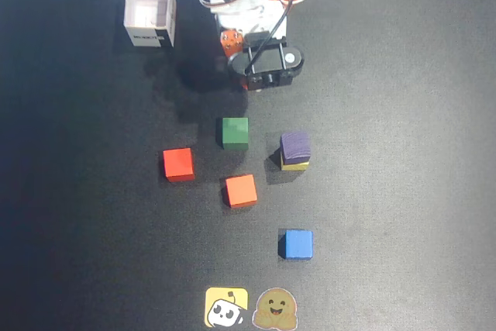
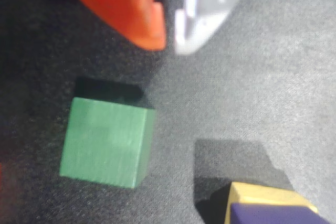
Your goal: Put the purple cube on top of the yellow cube.
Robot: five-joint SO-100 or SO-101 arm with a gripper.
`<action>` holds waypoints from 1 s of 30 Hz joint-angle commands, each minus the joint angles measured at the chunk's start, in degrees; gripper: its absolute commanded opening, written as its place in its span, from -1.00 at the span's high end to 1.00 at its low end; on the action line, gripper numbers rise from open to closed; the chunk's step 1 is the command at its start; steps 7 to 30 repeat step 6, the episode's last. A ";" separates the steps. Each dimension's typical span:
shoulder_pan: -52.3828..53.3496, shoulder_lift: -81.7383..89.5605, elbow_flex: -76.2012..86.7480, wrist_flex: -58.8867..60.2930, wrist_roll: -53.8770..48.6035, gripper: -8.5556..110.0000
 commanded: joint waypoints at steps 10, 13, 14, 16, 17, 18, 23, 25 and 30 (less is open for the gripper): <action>-0.18 0.44 -0.26 0.09 -0.18 0.85; -0.18 0.44 -0.26 0.09 -0.18 0.85; -0.18 0.44 -0.26 0.09 -0.18 0.85; -0.18 0.44 -0.26 0.09 -0.18 0.85; -0.18 0.44 -0.26 0.09 -0.18 0.85; -0.18 0.44 -0.26 0.09 -0.18 0.85; -0.18 0.44 -0.26 0.09 -0.18 0.85; -0.18 0.44 -0.26 0.09 -0.18 0.85; -0.18 0.44 -0.26 0.09 -0.18 0.85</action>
